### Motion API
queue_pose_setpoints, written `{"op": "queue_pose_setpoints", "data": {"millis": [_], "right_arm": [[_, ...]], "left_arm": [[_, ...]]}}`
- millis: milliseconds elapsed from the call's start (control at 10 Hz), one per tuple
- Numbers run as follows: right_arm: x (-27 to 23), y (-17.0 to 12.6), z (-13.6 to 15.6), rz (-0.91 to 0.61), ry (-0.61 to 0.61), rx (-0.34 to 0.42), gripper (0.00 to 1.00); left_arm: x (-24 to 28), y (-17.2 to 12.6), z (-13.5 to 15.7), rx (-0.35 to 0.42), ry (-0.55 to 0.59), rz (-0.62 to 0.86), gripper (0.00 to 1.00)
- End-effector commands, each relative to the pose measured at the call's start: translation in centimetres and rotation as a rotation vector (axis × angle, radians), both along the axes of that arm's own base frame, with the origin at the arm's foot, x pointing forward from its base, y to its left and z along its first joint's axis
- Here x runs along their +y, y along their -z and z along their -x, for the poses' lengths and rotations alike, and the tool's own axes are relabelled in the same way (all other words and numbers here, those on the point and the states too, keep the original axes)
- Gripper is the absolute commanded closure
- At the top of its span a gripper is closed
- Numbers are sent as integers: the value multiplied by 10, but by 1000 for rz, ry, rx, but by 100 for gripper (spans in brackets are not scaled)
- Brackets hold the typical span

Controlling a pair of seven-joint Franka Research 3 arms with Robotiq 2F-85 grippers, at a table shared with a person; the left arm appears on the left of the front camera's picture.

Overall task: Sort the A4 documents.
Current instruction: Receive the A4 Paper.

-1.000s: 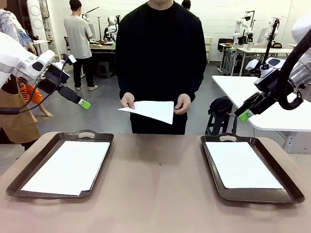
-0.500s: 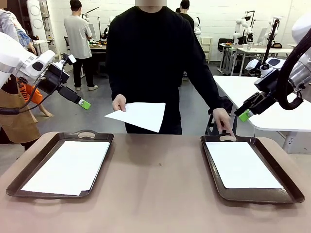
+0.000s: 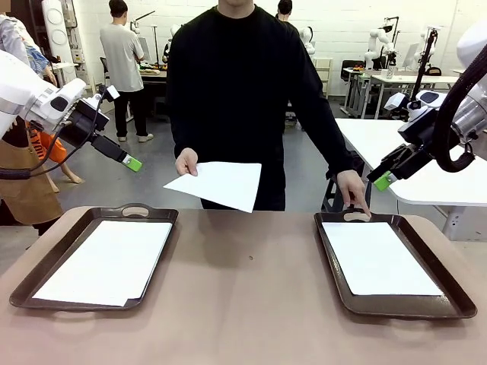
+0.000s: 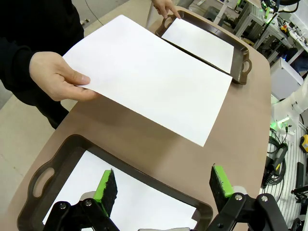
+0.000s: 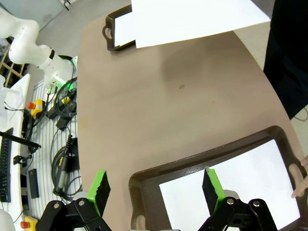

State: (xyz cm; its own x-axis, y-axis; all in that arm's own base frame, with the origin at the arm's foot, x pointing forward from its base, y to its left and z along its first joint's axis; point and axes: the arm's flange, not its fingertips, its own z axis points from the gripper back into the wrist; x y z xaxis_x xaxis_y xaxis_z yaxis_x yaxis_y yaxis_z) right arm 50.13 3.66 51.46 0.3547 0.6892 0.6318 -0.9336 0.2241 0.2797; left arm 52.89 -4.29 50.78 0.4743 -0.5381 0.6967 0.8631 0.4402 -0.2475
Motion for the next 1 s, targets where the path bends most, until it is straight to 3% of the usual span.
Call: {"op": "queue_pose_setpoints", "data": {"millis": [0,500,900], "right_arm": [[1,1,0,4,-3,-9,0],[0,0,0,0,0,0,0],[9,39,-15,-83,221,201,0]], "left_arm": [[-1,0,0,0,1,0,0],[-1,0,0,0,1,0,0],[-1,0,0,0,1,0,0]]}}
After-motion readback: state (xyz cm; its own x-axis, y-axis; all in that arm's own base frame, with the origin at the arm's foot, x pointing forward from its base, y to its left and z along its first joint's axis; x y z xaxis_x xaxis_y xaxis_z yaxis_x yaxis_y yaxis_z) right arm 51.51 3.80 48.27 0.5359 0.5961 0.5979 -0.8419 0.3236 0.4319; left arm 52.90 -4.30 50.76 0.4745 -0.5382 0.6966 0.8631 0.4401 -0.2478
